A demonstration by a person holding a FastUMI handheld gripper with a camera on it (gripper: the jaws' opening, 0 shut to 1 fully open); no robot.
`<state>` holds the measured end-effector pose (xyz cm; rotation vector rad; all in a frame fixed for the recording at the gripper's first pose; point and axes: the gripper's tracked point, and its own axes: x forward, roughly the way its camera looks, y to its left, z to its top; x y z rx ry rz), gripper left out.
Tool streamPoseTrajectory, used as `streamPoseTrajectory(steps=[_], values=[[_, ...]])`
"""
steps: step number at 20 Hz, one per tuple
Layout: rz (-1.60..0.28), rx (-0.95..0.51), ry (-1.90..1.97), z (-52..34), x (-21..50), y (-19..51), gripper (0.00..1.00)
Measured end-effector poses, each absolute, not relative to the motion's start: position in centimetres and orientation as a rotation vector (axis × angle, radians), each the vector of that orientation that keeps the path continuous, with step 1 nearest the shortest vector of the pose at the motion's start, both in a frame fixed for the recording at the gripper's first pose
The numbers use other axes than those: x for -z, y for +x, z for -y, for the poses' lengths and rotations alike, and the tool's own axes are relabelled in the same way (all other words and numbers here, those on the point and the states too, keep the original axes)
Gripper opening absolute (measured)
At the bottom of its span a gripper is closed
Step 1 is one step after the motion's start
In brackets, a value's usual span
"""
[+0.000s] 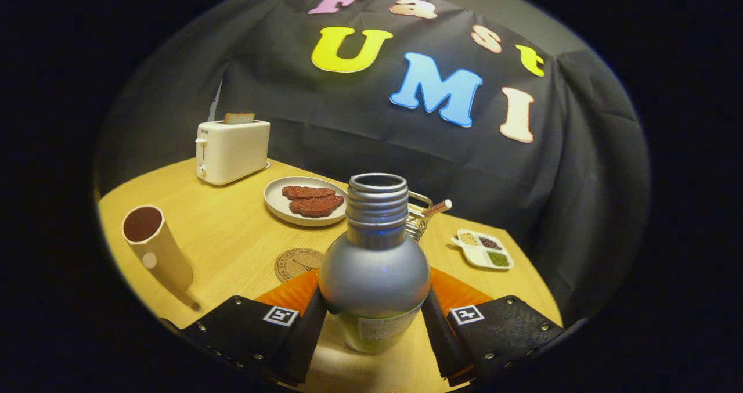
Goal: Take the bottle from table, then pour the juice into the cup, finally place the bottle on the coaster
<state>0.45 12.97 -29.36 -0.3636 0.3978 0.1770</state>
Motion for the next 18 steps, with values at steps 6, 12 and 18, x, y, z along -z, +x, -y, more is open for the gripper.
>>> streamPoseTrajectory(steps=[6, 12, 18], values=[[-0.306, -0.29, -0.664, -16.4, 24.3, 0.0, 0.8], [-0.269, -0.384, -0.798, -20.9, 24.4, -1.4, 0.8], [-0.292, -0.409, -0.945, -21.5, 25.3, -1.4, 0.8]])
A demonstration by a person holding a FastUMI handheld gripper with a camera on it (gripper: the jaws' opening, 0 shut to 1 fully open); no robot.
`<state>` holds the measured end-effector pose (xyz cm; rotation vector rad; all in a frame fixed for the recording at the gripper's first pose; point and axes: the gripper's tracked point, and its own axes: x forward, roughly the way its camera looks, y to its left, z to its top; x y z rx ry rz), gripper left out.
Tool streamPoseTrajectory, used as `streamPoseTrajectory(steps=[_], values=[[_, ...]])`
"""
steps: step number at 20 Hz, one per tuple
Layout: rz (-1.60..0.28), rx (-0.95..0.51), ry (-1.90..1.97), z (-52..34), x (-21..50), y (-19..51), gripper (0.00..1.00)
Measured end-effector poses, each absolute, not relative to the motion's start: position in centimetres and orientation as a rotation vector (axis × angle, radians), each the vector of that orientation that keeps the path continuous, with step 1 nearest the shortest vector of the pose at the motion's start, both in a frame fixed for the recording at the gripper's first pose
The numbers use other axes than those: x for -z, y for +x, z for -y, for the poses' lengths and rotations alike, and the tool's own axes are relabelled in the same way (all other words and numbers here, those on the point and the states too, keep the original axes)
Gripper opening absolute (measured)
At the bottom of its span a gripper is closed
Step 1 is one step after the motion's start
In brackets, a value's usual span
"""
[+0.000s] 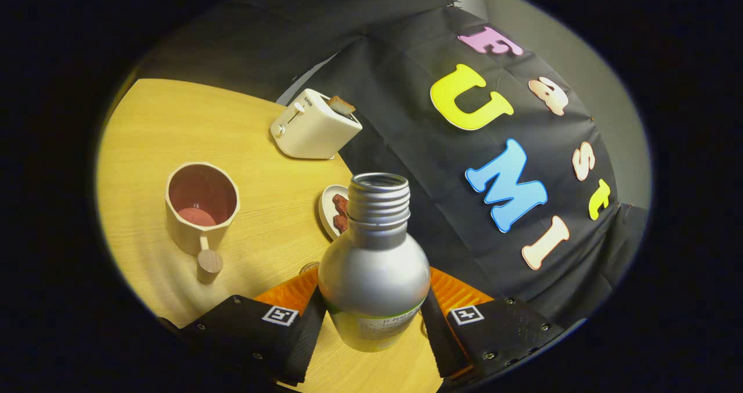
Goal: Take the bottle from table, then pour the juice into the cup, finally place the bottle on the coaster
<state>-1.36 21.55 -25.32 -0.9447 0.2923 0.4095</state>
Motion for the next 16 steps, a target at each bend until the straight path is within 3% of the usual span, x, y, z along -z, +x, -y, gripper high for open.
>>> streamPoseTrajectory(steps=[16], values=[[-0.272, -0.61, -1.326, -25.5, 28.4, -0.1, 0.8]])
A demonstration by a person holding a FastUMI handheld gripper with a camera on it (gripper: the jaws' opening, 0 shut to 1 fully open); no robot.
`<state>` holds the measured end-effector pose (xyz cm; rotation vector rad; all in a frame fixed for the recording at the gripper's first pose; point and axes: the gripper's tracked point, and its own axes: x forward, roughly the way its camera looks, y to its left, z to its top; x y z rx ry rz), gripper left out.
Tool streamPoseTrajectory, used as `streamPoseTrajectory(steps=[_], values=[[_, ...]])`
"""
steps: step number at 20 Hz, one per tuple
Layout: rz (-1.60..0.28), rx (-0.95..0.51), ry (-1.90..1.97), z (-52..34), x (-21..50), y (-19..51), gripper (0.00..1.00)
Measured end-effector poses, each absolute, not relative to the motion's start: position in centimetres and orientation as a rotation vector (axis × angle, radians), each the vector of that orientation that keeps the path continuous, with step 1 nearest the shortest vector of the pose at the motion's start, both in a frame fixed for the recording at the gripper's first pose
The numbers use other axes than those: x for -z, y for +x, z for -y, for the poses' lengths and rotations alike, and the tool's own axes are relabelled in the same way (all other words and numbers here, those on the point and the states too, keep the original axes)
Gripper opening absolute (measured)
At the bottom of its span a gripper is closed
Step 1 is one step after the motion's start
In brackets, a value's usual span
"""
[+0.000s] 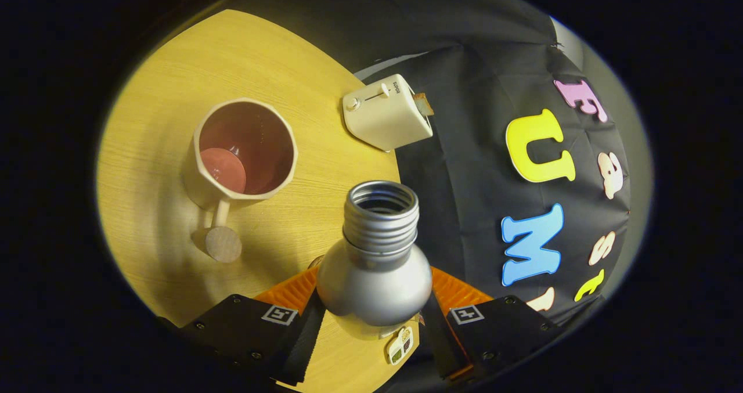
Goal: Take the bottle from table, then pour the juice into the cup, finally place the bottle on the coaster
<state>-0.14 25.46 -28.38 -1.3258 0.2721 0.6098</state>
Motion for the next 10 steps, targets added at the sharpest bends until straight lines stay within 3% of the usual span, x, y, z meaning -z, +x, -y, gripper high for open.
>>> streamPoseTrajectory(steps=[10], values=[[-0.125, -0.632, -1.503, -29.3, 27.2, 0.6, 0.8]])
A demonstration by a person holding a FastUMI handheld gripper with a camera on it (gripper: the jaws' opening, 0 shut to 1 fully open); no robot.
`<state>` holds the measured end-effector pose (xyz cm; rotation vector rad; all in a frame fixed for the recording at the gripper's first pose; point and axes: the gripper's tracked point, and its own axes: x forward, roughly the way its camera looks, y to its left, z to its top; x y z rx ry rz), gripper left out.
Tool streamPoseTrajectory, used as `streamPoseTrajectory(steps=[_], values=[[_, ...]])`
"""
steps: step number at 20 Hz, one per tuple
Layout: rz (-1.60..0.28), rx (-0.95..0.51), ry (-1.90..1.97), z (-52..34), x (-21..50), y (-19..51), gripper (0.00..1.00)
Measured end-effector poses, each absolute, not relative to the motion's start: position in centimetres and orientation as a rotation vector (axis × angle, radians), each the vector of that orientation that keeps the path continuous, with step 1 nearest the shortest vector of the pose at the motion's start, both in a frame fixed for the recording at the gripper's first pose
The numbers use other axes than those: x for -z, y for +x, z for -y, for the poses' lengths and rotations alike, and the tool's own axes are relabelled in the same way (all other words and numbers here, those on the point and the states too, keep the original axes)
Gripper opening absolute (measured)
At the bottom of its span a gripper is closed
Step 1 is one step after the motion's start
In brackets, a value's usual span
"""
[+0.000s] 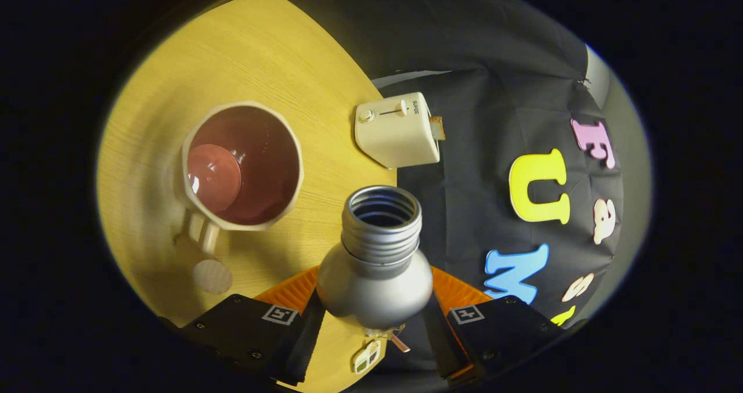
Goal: Take the bottle from table, then pour the juice into the cup, finally place the bottle on the coaster
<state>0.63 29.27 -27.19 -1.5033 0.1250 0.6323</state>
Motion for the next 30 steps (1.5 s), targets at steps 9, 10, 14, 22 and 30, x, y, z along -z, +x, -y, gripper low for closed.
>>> streamPoseTrajectory(steps=[9, 10, 14, 22, 30], values=[[-0.047, -0.616, -1.71, -30.5, 27.0, 1.6, 0.81], [-0.041, -0.613, -1.733, -30.6, 26.8, 1.5, 0.8], [-0.023, -0.616, -1.81, -30.9, 26.8, 1.4, 0.81], [0.021, -0.618, -1.906, -31.4, 26.1, 1.2, 0.8], [0.041, -0.616, -2.007, -31.4, 25.7, 1.9, 0.8]])
